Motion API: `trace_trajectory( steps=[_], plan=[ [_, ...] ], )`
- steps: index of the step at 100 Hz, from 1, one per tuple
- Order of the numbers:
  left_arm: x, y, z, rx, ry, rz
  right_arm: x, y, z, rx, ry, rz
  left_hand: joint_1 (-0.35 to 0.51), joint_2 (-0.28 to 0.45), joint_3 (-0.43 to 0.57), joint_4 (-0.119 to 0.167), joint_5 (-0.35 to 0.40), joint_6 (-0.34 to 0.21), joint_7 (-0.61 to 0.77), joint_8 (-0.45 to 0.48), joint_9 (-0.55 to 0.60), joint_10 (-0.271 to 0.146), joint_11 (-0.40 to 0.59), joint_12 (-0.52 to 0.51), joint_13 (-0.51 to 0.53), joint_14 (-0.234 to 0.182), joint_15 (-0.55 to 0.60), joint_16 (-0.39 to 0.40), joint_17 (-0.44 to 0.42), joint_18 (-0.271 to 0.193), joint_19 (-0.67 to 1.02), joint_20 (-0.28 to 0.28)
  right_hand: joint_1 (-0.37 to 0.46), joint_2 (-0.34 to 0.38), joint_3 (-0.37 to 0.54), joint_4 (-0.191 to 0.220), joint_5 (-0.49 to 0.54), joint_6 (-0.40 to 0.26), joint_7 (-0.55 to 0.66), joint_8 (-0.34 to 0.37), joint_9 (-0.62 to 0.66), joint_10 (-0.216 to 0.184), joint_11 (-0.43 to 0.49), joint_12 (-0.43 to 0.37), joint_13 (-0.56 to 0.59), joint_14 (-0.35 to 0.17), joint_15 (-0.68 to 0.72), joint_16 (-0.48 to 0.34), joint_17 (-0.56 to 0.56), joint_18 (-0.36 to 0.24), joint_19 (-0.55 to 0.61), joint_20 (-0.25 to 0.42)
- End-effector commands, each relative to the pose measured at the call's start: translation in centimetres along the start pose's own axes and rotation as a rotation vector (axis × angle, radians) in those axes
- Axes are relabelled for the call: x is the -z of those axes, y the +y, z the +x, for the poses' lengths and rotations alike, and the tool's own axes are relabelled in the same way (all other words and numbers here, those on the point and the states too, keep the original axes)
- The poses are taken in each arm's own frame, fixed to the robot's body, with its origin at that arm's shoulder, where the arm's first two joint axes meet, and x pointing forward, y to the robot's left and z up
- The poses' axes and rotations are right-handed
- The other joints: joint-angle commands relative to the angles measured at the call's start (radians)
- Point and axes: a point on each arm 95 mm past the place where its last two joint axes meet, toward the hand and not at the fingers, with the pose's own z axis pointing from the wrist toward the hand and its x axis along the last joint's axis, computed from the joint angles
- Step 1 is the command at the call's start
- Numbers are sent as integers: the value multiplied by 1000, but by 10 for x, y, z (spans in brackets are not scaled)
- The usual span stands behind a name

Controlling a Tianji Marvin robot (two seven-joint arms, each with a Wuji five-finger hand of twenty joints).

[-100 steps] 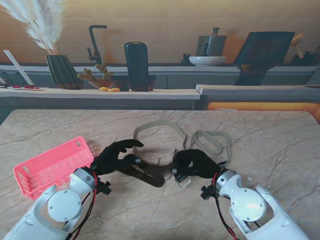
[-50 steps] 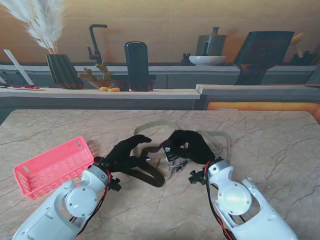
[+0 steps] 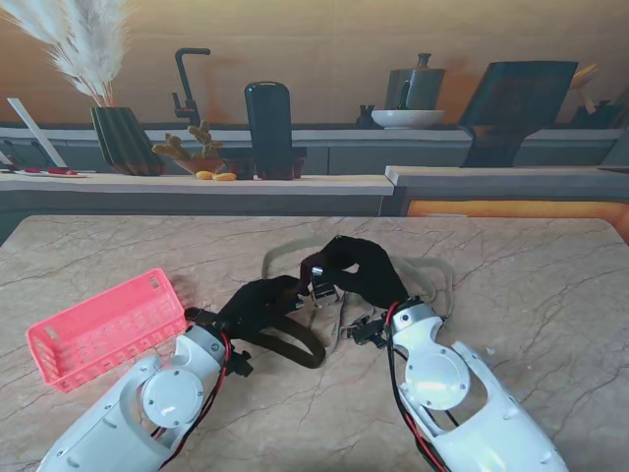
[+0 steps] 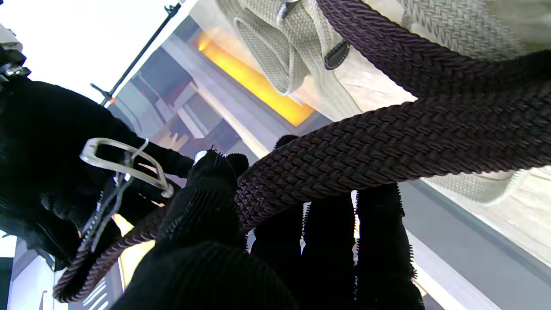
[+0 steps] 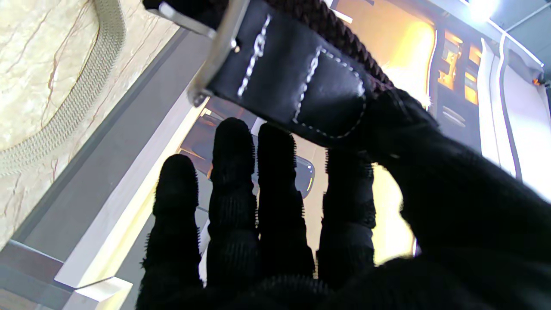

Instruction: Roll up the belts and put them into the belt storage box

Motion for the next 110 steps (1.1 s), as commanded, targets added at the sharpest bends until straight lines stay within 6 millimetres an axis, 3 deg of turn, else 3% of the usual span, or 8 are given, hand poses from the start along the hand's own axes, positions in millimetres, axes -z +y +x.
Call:
trace_trajectory(
  steps=[1,25,37,49,62,84,102,110],
  plan=[
    [-2,4,6,29,11,-29,-1,-6,1,-39,-13,4,79,40,0,14,17,-44,73,27,49,-19,51,31,35,2,35,15,20,7,44,22,0,13,57,-25,48,-107,63,13,-29,-4,-81,-63,-33,-26,-95,-67,-20,8,-35,-33],
    [-5,7,12,251,-21,-73,0,-13,-3,-96,-26,61,79,41,5,13,4,-57,178,91,76,-34,178,167,66,13,105,38,35,18,86,34,-34,13,35,-30,47,-217,50,23,-141,47,-274,-178,-136,-2,-485,-317,-68,19,-175,-118],
    [-7,7,13,316,-30,-85,1,-15,-5,-104,-21,78,79,48,2,16,-3,-70,183,115,67,-50,230,252,62,8,125,61,30,24,85,34,-43,14,19,-31,45,-254,47,25,-182,56,-330,-223,-183,13,-566,-385,-73,15,-224,-143],
    [-9,7,14,361,-38,-100,2,-19,-6,-173,-26,105,79,62,-5,18,-16,-85,188,148,49,-70,317,400,52,-3,195,159,8,34,67,30,-41,15,14,-27,41,-255,47,26,-191,60,-341,-243,-205,13,-590,-418,-72,1,-257,-160],
    [-14,9,15,400,-45,-109,3,-25,-5,-270,-35,144,79,65,-9,18,-18,-88,190,161,54,-71,344,471,55,-6,226,222,2,37,66,37,-35,22,15,-24,34,-238,47,35,-144,64,-336,-248,-187,-5,-587,-430,-78,-8,-286,-172],
    [-18,12,16,456,-37,-152,2,-31,-4,-378,-45,194,79,69,-12,20,-19,-91,192,172,57,-72,348,502,56,-9,231,248,-2,38,60,40,-1,49,-9,-21,12,-202,41,70,69,23,-318,-216,-64,-46,-565,-411,-65,4,-325,-180],
    [-18,13,16,492,-41,-195,1,-35,-4,-415,-53,197,79,69,-15,21,-20,-89,182,171,53,-70,340,515,51,-10,224,259,-7,35,50,39,72,99,-42,-3,-31,-202,31,150,292,-22,-257,-146,132,-64,-502,-350,-32,27,-342,-183],
    [-18,14,15,510,-50,-198,1,-36,-3,-417,-51,183,78,42,-23,28,2,-77,118,113,51,-64,261,470,45,-2,163,234,-11,33,35,39,79,76,-29,0,-17,-211,35,151,345,-28,-230,-130,205,-70,-458,-321,-14,35,-331,-178]
  ],
)
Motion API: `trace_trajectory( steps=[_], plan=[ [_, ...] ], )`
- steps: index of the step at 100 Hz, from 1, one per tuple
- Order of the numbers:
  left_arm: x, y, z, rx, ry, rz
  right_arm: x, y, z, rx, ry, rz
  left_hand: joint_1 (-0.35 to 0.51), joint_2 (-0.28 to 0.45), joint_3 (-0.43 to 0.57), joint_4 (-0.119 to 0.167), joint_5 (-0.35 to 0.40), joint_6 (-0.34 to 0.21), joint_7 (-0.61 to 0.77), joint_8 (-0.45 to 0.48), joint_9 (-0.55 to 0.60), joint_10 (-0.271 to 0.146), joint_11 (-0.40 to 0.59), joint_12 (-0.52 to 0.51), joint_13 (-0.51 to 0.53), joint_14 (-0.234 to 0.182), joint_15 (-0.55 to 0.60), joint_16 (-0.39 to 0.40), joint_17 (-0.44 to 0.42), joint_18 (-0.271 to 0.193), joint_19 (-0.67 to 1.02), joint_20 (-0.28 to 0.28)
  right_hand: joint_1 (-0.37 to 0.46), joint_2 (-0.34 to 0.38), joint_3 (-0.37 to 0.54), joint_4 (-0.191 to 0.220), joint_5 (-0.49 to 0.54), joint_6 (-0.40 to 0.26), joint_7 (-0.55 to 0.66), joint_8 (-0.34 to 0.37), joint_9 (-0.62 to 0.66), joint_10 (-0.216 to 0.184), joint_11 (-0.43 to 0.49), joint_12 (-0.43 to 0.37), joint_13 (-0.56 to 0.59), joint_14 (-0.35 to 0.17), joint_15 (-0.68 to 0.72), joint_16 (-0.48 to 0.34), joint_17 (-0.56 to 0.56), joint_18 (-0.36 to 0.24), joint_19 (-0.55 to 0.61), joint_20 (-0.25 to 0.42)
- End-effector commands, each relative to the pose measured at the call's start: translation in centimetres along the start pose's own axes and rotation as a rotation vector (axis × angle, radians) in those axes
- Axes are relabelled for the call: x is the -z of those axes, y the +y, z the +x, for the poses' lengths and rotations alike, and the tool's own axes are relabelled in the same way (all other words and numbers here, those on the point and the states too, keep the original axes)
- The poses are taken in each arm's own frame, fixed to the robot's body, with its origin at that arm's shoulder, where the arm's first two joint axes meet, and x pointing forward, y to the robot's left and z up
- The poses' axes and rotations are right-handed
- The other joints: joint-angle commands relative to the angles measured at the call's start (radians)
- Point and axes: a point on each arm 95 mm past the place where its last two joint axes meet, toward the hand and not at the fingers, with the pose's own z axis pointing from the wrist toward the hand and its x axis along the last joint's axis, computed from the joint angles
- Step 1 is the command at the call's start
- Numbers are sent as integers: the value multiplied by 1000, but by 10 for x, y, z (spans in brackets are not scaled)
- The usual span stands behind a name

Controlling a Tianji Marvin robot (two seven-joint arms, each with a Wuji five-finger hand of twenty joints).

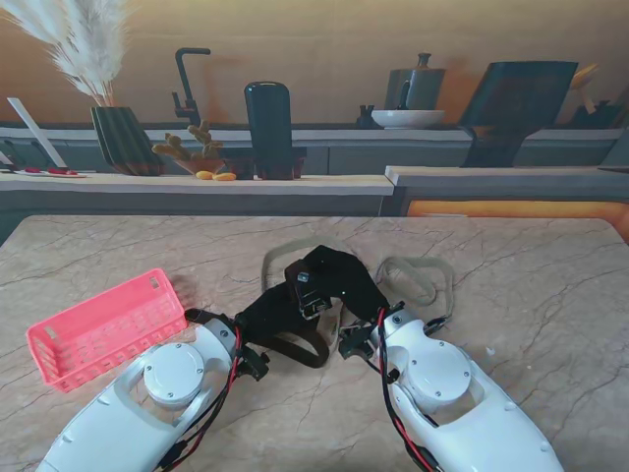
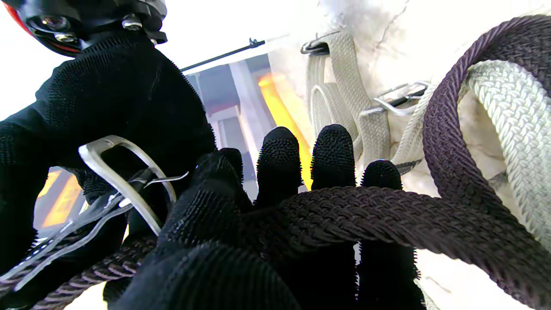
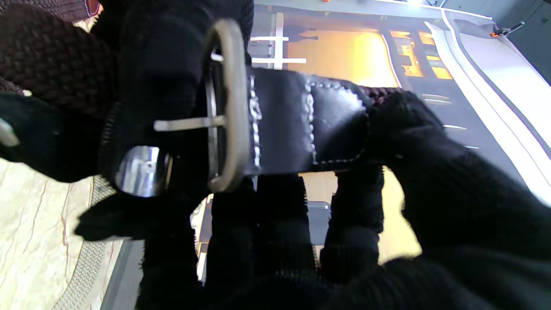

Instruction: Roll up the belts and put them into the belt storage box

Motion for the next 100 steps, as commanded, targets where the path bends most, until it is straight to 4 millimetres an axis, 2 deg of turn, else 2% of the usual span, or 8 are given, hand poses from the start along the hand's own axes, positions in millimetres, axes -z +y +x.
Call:
trace_trajectory(
  steps=[1,5,13,16,19,29,62,100],
  plan=[
    [-2,1,0,16,-7,7,0,-10,0,-13,5,-5,66,13,-23,30,-10,-13,-48,-38,-8,-26,-57,-40,-7,-10,-40,-14,-11,1,-13,15,81,35,36,20,29,-106,37,35,66,-27,40,23,152,-46,134,41,17,10,-3,-19],
    [-2,2,-1,27,-10,15,-1,-10,0,-7,12,-36,30,-71,23,41,-7,-7,-86,-68,-13,-20,-145,-35,-26,-4,-90,-52,-22,1,-34,13,75,17,55,16,39,-113,42,25,76,-38,46,22,165,-51,152,60,22,18,9,-13],
    [-2,3,-2,29,-8,31,-2,-12,2,38,35,-97,-250,-310,479,-20,-24,7,-180,-92,-30,-23,-345,-46,-75,-9,-163,-96,-47,2,-84,10,65,-2,77,12,43,-132,50,15,78,-59,48,20,171,-57,176,84,25,23,27,-4],
    [-1,2,-3,22,-4,30,-2,-13,3,62,45,-125,-318,-357,559,-27,-37,20,-220,-107,-79,-25,-347,-113,-92,-20,-187,-107,-54,-2,-107,8,57,-9,88,10,44,-136,55,7,82,-64,48,15,172,-61,192,98,29,22,38,1],
    [-1,1,-3,10,1,22,-2,-13,4,88,54,-154,-413,-376,631,1,-61,29,-255,-145,-150,-33,-317,-305,-113,-38,-219,-121,-65,-8,-140,8,50,-13,96,8,44,-140,59,0,85,-70,48,10,174,-63,206,109,34,23,49,4],
    [1,0,-4,-37,24,-2,-4,-15,5,154,83,-241,-548,-465,671,0,-149,51,-351,-199,-264,-39,-382,-413,-166,-54,-280,-143,-89,-15,-202,6,34,-15,113,1,31,-143,74,-25,84,-79,56,-7,161,-71,253,139,41,25,80,10],
    [-1,12,-1,98,64,66,-10,-20,2,218,107,-293,-722,-411,592,-25,-166,60,-402,-227,-303,3,-450,-493,-186,-27,-315,-158,-101,9,-221,24,76,86,35,13,-56,-107,106,-58,16,-73,106,-71,70,-74,316,112,-1,15,181,-28],
    [-2,22,2,216,105,48,-15,-23,-4,245,89,-280,-635,-471,703,-15,-173,44,-391,-225,-317,-47,-458,-537,-198,-89,-380,-203,-114,-14,-291,17,115,164,-28,25,-111,-91,106,-67,-30,-73,100,-73,13,-66,321,94,-36,11,209,-48]
  ],
)
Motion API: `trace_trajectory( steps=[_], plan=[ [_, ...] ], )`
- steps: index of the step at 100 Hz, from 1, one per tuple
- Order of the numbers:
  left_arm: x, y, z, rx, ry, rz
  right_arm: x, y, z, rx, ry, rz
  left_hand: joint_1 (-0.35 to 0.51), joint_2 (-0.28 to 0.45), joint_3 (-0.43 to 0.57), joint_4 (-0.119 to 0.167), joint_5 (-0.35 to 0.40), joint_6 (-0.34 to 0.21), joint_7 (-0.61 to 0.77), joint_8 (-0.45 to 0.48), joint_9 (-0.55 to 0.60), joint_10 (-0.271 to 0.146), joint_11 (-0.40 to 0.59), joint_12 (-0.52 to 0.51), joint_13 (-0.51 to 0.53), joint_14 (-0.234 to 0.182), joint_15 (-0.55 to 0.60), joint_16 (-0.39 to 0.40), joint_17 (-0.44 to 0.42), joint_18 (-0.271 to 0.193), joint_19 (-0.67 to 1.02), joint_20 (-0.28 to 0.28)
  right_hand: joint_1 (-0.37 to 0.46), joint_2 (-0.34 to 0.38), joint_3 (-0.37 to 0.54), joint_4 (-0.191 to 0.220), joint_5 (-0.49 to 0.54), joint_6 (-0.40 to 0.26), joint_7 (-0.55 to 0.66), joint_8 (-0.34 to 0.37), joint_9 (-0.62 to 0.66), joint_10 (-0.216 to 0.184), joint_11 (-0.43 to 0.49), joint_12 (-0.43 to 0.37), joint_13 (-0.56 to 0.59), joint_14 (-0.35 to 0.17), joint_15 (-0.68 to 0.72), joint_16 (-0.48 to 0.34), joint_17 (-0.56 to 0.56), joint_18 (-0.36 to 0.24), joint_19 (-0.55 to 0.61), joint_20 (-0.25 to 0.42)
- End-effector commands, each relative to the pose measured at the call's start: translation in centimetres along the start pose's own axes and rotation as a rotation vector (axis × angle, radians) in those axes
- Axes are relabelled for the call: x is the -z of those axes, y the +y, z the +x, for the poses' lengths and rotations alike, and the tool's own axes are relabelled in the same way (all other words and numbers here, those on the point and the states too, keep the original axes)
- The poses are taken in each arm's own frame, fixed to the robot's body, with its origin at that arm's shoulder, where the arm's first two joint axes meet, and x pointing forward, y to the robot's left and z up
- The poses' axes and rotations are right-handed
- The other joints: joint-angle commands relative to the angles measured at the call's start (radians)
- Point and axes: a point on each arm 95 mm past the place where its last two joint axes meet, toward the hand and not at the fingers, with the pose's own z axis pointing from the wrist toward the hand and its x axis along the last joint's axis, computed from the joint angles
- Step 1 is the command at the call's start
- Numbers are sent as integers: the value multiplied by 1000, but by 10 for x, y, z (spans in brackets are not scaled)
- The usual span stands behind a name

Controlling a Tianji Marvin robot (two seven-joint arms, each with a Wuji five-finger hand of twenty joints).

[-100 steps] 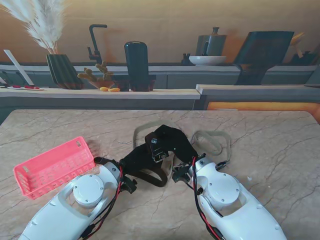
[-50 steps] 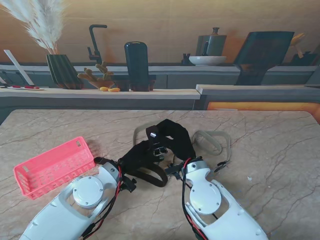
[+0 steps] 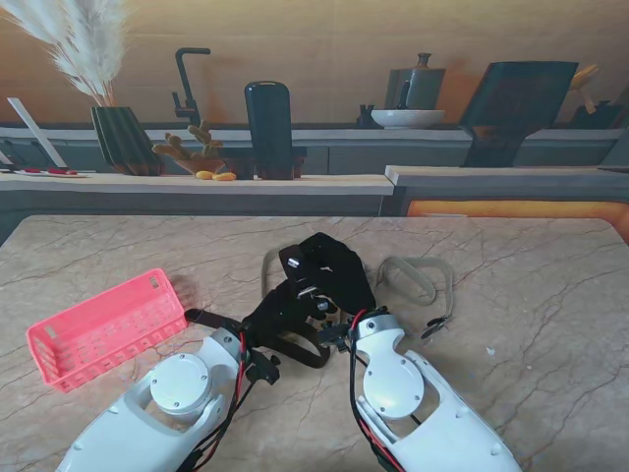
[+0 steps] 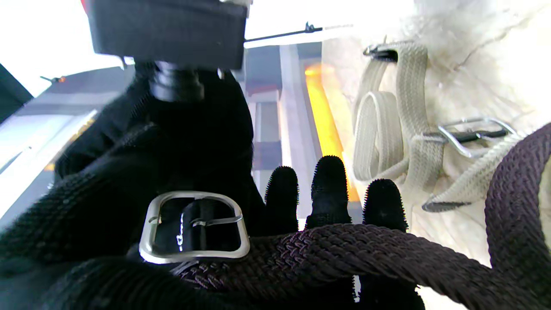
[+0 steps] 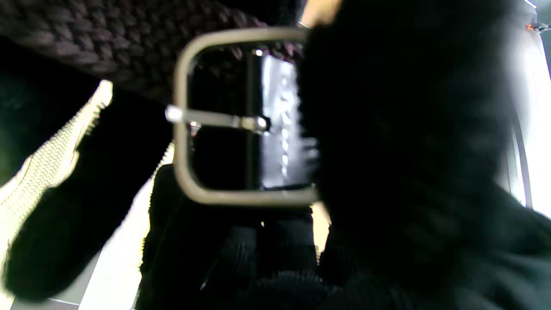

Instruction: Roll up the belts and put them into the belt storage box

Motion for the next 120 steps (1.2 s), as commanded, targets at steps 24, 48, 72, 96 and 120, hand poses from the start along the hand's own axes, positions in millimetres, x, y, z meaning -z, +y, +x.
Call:
trace_trajectory(
  steps=[24,48,72,96,120],
  plan=[
    [2,10,7,88,5,102,1,0,-1,34,12,-15,341,175,-156,-23,105,-75,206,86,205,-48,104,92,166,-48,136,25,76,-26,126,36,100,82,22,29,-17,-101,39,-1,-19,-10,18,-4,-36,-18,25,-7,-32,-11,42,-31],
    [4,9,8,145,-10,117,1,5,-2,80,39,-35,512,185,-179,-46,133,-126,385,141,323,-59,154,441,184,-27,279,107,77,-30,182,31,106,80,20,32,-13,-109,43,8,-27,-5,26,1,-53,-12,33,-7,-41,-5,42,-35],
    [5,10,6,181,-25,80,1,11,-3,123,56,-64,332,120,-99,-21,84,-161,464,294,266,-62,259,714,133,-9,309,187,47,-14,170,49,108,85,17,32,-20,-107,43,11,-37,-4,33,5,-64,-12,48,-6,-48,-2,51,-38],
    [3,11,5,159,-25,65,1,9,-4,123,53,-58,203,27,-84,-17,7,-121,489,458,137,-69,230,368,106,-20,182,92,51,-21,136,32,110,87,15,33,-19,-107,45,12,-39,-2,37,6,-68,-9,56,-8,-55,-1,60,-41],
    [0,16,7,200,-34,99,0,3,-4,99,42,-36,207,195,-116,12,42,-65,167,116,107,-39,51,4,105,-35,110,2,58,-35,128,14,110,88,14,34,-17,-110,46,13,-38,-2,39,5,-69,-9,58,-11,-59,-1,62,-46]
  ],
)
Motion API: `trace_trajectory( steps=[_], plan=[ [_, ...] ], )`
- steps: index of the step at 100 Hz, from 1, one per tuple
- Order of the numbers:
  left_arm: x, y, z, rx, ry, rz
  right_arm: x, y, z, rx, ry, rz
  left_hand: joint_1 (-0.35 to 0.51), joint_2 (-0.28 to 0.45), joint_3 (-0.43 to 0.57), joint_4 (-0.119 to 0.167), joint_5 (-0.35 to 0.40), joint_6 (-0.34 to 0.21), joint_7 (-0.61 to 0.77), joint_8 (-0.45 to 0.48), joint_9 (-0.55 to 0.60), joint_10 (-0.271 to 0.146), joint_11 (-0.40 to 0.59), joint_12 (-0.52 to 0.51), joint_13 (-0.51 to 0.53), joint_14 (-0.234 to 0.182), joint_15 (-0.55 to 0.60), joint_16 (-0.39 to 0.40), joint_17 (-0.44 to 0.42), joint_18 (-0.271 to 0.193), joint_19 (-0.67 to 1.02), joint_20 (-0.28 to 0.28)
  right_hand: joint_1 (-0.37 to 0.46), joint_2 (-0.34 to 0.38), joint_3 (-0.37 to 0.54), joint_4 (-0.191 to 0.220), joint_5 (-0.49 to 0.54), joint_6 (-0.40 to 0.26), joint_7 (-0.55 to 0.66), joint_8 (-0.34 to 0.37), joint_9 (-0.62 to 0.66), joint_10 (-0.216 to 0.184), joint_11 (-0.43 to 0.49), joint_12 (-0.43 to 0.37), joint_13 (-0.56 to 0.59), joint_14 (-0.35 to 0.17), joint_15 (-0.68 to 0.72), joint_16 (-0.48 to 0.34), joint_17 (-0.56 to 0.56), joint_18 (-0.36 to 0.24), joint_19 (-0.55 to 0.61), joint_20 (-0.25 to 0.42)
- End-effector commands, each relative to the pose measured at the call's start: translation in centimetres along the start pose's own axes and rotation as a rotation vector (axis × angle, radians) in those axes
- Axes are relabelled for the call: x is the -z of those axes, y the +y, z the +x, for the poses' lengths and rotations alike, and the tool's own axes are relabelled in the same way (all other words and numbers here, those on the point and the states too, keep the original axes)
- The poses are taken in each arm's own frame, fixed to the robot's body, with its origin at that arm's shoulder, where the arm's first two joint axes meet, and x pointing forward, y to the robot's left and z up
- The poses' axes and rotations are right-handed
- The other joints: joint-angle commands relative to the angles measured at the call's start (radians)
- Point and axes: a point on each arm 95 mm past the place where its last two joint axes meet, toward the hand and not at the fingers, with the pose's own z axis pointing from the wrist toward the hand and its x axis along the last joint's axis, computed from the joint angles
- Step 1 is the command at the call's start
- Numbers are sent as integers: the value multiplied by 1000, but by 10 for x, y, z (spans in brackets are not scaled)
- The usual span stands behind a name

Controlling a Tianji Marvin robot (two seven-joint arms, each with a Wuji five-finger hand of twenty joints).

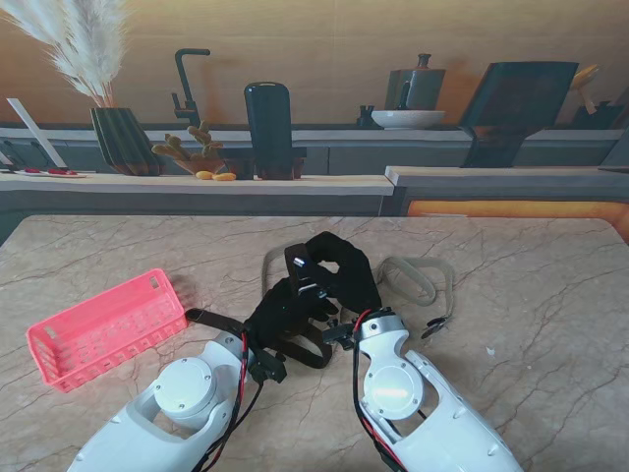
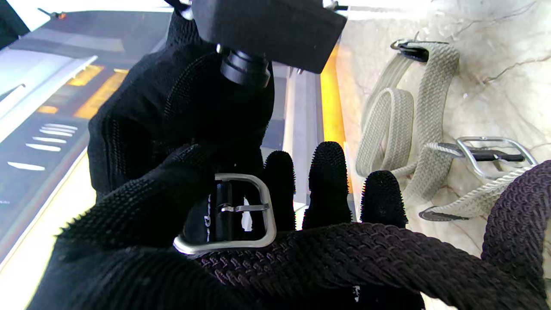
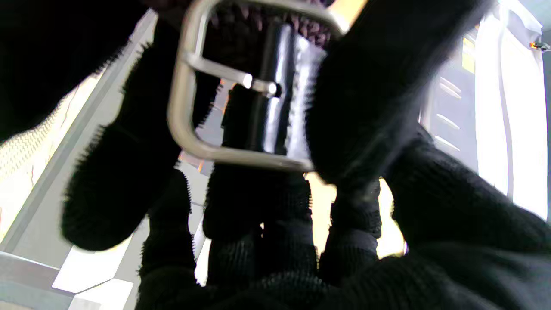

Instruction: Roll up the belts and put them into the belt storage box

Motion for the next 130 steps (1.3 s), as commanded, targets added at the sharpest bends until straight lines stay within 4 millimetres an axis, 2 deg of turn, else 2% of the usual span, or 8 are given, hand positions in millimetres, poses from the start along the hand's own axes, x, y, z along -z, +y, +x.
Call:
trace_trajectory(
  steps=[1,16,27,59,72,97,112,130],
  plan=[
    [0,8,1,40,-2,-1,0,-5,1,-10,-1,7,36,22,-41,18,26,-12,-47,-41,9,-9,-38,-48,13,-36,-10,-21,11,-30,4,-11,86,69,51,34,4,-112,40,20,-2,-3,24,11,-29,-20,21,-11,-14,-1,41,-23],
    [-1,10,1,54,-3,9,-1,-8,0,-18,-9,18,182,6,-86,-17,90,-70,4,-33,79,-53,-34,-101,37,-53,-7,-32,19,-28,22,-10,87,66,51,34,13,-124,40,24,0,7,26,10,-30,-16,20,-13,-18,3,38,-27],
    [0,12,2,76,5,21,-1,-7,-1,-16,-13,18,297,11,-170,-18,172,-94,175,-19,251,-32,19,118,97,-51,83,14,31,-24,55,0,88,68,52,34,14,-121,39,26,-2,13,28,11,-31,-16,20,-13,-19,4,37,-29],
    [0,8,2,46,-1,24,5,5,-3,22,-4,6,121,-46,-138,2,-7,-83,461,309,171,-80,557,687,88,-60,380,312,18,-34,112,58,91,63,58,38,14,-96,35,30,-15,42,41,16,-38,-1,23,-11,-22,8,32,-32],
    [0,6,2,29,-10,22,9,10,-5,47,2,18,138,-3,-169,9,-41,-48,466,348,182,-87,632,683,117,-47,428,354,37,-20,148,83,90,61,60,40,14,-91,32,32,-51,73,49,21,-53,9,26,-6,-26,11,29,-33],
    [1,5,1,48,-21,7,13,14,-7,71,9,43,259,66,-241,11,-108,1,388,314,177,-20,293,468,110,27,209,136,86,17,119,31,84,59,63,43,15,-84,26,31,-84,92,55,26,-68,20,25,-1,-30,15,22,-33],
    [2,5,2,75,-18,-12,14,16,-8,82,15,52,379,105,-296,1,0,30,307,171,225,9,369,422,158,47,270,154,122,54,162,47,84,62,62,45,14,-72,20,30,-93,97,58,29,-71,22,25,2,-29,16,20,-31],
    [1,5,1,83,-10,-37,14,22,-9,109,22,78,181,-13,75,31,66,7,397,292,308,9,611,560,241,34,485,293,180,89,256,111,59,60,45,43,-4,-34,2,26,-116,108,56,31,-80,30,20,2,-29,17,16,-28]
  ],
)
